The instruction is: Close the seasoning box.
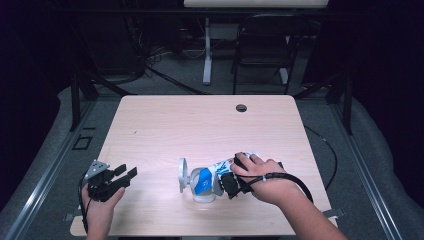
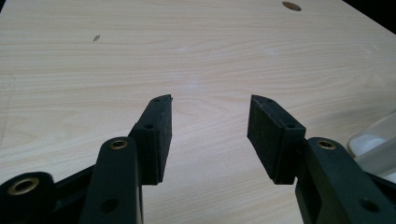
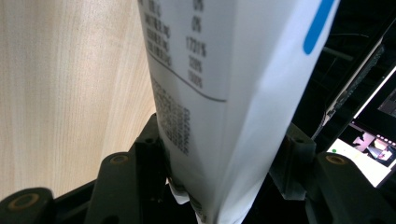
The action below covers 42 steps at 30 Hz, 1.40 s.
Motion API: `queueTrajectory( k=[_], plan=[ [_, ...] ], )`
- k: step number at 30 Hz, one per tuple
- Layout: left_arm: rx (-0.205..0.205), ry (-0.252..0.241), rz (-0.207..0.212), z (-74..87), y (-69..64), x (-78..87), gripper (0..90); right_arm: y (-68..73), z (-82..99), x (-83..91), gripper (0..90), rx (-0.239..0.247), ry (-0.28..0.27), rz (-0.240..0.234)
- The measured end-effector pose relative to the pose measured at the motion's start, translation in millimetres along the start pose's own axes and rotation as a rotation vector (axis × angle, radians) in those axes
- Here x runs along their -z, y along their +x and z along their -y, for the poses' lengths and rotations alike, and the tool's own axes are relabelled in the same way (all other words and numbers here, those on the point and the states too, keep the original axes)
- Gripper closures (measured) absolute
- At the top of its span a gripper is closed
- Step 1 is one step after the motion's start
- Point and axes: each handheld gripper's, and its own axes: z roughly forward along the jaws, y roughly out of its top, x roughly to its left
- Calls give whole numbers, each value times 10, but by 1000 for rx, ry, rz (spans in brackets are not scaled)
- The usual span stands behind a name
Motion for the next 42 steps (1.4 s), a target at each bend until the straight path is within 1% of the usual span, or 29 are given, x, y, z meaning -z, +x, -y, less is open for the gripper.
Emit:
queueTrajectory(
  k=[42],
  plan=[
    [6,-1,-3,11,11,-7,503,-8,0,16,471,11,4,3]
  ],
)
